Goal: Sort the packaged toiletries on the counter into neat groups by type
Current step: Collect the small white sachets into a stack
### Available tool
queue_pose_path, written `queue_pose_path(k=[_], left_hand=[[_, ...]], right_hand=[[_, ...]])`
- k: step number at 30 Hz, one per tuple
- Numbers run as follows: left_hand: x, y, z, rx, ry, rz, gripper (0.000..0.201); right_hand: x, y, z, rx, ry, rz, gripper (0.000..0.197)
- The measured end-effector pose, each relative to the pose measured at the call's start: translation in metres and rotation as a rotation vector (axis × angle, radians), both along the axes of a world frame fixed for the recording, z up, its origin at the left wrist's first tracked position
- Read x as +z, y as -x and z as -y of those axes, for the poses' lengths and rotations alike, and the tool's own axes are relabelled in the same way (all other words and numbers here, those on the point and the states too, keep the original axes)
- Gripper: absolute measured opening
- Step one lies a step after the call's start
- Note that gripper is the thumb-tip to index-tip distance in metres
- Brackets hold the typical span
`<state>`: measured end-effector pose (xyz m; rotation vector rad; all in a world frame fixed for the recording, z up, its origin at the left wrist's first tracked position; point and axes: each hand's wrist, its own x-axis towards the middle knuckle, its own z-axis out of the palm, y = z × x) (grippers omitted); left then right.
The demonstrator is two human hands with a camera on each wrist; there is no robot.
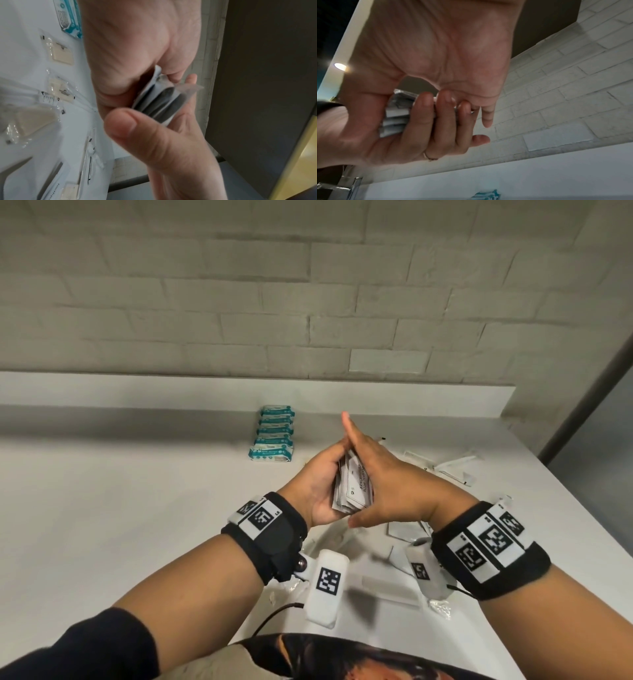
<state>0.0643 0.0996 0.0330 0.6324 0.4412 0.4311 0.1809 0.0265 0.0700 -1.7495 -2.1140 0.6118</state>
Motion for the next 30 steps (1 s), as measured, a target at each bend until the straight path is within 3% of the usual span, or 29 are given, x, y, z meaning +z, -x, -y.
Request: queue_pose_path(k=[6, 13, 15, 20, 22, 24, 26, 28, 30], left_hand=[[-0.001, -0.004, -0.001, 0.018, -0.042, -0.090, 0.084], [0.005, -0.021, 0.007, 0.082, -0.055, -0.021, 0.084], [0.005, -0.026, 0.010, 0.100, -0.058, 0.002, 0.080], [0.007, -0.043, 0.021, 0.116, -0.036, -0.015, 0.039], [0.006, -0.050, 0.023, 0.156, -0.041, -0.042, 0.034], [0.008, -0.057, 0.022, 0.245, -0.019, -0.062, 0.034], [0.007, -0.060, 0.017, 0.405, 0.033, -0.041, 0.029], [0.007, -0.062, 0.009, 0.536, 0.045, 0.025, 0.052], [0.013, -0.065, 0.004, 0.607, 0.050, 0.090, 0.061]], right_hand=[[0.001, -0.002, 0.003, 0.058, -0.013, 0.108, 0.150], [0.006, -0.017, 0.000, 0.035, -0.006, 0.052, 0.144], [0.009, -0.024, 0.000, 0.037, -0.007, 0.038, 0.145], [0.012, -0.038, 0.003, 0.055, -0.012, 0.095, 0.147], [0.011, -0.044, 0.005, 0.061, -0.020, 0.108, 0.147], [0.011, -0.054, 0.005, 0.041, 0.027, 0.008, 0.147], [0.014, -0.065, 0.003, -0.070, 0.102, -0.242, 0.135], [0.015, -0.074, -0.004, -0.236, 0.172, -0.445, 0.104], [0.017, -0.077, -0.011, -0.294, 0.328, -0.550, 0.066]])
